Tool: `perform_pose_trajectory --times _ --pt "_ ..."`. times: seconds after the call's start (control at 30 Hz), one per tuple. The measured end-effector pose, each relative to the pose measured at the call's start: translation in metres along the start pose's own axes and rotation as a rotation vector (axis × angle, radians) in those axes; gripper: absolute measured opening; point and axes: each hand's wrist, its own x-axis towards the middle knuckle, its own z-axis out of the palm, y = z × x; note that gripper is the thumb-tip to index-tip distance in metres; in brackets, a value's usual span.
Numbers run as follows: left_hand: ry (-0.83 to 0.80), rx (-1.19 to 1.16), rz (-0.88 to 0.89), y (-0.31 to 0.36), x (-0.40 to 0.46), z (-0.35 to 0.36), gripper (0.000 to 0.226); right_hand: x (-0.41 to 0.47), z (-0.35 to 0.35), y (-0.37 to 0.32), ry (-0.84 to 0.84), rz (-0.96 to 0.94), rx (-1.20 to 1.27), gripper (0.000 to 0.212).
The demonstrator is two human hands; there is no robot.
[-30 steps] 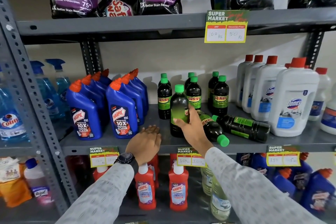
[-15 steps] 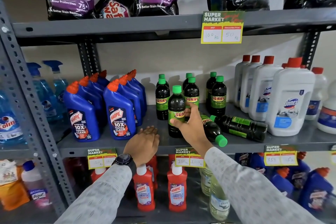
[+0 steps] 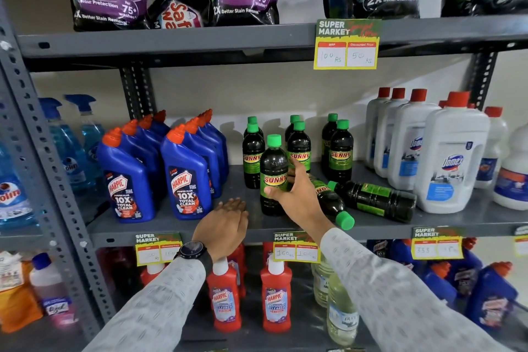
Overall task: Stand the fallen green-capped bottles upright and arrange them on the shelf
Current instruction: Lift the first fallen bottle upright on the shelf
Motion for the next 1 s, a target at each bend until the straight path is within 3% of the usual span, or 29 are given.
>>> perform_pose_trajectory --times 0.27,0.53,0.77,1.0 --pt "-0.028 0.04 0.007 -0.002 0.001 0.001 0.053 -0.004 0.004 -0.002 0.085 -0.007 -0.099 0.074" --pt "-0.133 -0.034 -0.069 0.002 0.009 -0.005 0.056 -0.009 -0.018 -0.019 0.084 -0.107 -0.178 0.087" --pt "-0.26 -0.02 -0.1 0.015 0.032 -0.013 0.054 -0.019 -0.089 -0.037 0.105 -0.32 -0.594 0.04" --pt "-0.272 0.013 -0.118 0.015 0.031 -0.006 0.055 -0.064 -0.117 -0.009 0.027 -0.214 -0.892 0.05"
